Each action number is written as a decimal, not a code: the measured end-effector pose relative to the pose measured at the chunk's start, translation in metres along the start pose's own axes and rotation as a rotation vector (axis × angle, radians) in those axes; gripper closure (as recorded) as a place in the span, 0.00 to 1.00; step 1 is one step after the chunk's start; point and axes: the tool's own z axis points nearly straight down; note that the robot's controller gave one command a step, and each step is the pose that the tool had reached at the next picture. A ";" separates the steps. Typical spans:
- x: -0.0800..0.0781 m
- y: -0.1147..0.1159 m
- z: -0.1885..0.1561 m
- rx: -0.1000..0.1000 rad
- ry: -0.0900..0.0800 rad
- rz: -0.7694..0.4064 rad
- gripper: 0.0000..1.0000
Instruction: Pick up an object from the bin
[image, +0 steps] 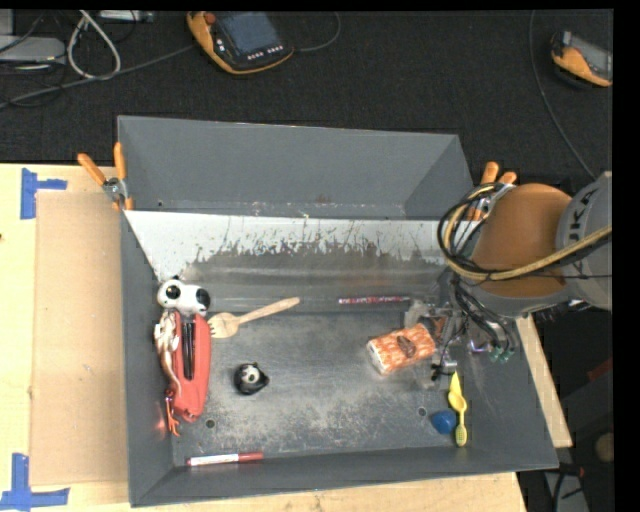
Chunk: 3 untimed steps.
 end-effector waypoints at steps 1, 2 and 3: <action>0.002 0.006 0.023 0.003 -0.008 0.018 1.00; 0.003 0.007 0.024 0.003 -0.008 0.017 0.00; 0.003 0.007 0.024 0.003 -0.007 0.015 1.00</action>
Offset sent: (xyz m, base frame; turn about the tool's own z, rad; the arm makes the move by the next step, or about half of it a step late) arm 0.0000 0.0000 0.0000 0.0000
